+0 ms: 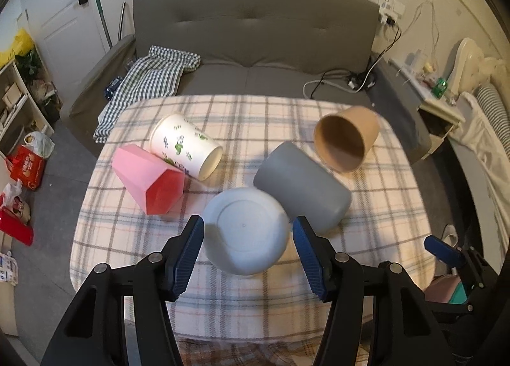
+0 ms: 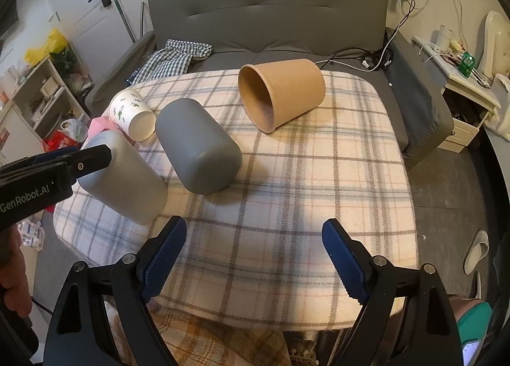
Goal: Flip cup upside down
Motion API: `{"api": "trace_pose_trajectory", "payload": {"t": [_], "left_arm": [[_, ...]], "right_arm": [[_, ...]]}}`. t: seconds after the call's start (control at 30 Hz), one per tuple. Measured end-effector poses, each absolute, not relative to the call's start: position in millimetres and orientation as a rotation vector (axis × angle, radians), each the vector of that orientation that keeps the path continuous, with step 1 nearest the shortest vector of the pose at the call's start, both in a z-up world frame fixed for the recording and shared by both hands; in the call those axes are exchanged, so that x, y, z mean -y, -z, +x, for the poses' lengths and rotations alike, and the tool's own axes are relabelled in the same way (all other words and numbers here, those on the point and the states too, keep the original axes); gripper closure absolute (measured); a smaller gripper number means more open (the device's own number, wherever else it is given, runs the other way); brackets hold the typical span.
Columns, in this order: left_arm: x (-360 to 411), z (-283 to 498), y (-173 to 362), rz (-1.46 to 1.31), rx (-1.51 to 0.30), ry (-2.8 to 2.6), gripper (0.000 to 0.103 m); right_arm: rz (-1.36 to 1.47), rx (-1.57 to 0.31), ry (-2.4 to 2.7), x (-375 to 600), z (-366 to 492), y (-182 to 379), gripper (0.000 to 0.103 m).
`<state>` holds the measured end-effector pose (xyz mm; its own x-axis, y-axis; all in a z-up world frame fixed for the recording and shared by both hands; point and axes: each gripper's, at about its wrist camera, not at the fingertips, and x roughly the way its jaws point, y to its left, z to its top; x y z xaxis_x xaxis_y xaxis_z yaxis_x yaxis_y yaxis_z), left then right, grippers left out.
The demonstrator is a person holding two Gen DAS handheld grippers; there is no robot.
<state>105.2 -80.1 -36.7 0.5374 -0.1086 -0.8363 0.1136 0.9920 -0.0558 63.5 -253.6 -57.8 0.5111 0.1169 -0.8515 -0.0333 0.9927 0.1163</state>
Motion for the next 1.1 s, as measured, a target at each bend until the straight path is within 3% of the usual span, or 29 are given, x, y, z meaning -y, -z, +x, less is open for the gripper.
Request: {"api": "trace_pose_trajectory", "payload": {"t": [0.63, 0.77, 0.9, 0.97, 1.03, 1.1], "left_arm": [[32, 13, -63, -0.062, -0.716, 0.19, 0.041], [15, -12, -68, -0.061, -0.66, 0.176, 0.027], [-1, -32, -57, -0.076, -0.598, 0.165, 0.022], [-10, -34, -45, -0.106, -0.573, 0.146, 0.01], [-15, -35, -33, -0.115, -0.549, 0.104, 0.009], [-18, -36, -20, -0.093, -0.539, 0.092, 0.005]], "right_arm": [[0.079, -0.765, -0.122, 228, -7, -63, 0.016], [0.072, -0.718, -0.148, 213, -22, -77, 0.016], [0.043, -0.675, -0.184, 194, -33, -73, 0.016], [0.025, -0.658, -0.181, 187, -37, -64, 0.01], [0.012, -0.633, -0.135, 183, -40, -54, 0.0], [0.012, -0.624, -0.116, 181, -42, -42, 0.0]]}}
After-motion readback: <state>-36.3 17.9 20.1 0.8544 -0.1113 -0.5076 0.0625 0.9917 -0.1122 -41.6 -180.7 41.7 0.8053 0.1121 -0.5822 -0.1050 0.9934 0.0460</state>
